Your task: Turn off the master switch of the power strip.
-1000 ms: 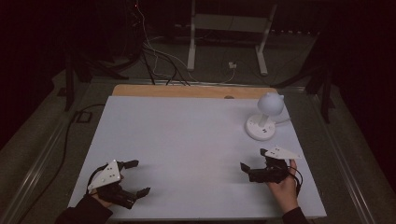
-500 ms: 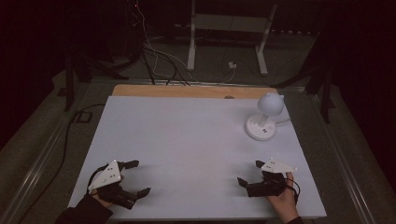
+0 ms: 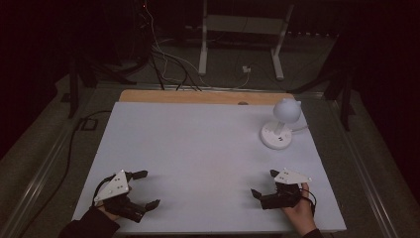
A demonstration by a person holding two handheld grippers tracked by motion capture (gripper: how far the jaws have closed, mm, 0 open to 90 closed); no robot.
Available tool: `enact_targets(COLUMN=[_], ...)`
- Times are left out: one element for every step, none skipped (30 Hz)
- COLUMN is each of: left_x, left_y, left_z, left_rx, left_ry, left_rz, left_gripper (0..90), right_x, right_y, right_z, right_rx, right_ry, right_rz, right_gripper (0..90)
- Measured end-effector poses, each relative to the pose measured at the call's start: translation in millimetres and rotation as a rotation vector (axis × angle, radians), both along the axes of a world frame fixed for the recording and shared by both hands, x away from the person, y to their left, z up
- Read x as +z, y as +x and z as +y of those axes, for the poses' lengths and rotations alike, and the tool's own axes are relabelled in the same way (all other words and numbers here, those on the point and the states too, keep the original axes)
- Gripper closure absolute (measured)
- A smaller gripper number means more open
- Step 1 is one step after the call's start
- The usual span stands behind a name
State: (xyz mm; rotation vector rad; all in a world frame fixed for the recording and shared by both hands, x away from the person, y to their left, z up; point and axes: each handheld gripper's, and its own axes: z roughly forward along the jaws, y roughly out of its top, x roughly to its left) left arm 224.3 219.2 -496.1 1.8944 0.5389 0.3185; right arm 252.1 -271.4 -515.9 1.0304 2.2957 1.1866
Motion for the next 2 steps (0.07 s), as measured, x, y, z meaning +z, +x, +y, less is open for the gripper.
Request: enact_targets(left_x=[0.0,0.0], left_y=[0.0,0.0], left_z=[0.0,0.0], left_rx=[0.000,0.000], left_ry=[-0.001,0.000], left_rz=[0.001,0.001], left_gripper=[0.4,0.4], right_x=[0.0,0.1], right_y=[0.1,0.2], right_z=[0.1,0.1], right_rx=[0.002,0.002], right_ry=[0.001,0.002], right_rz=[0.001,0.002], right_gripper=[0.0,0.0])
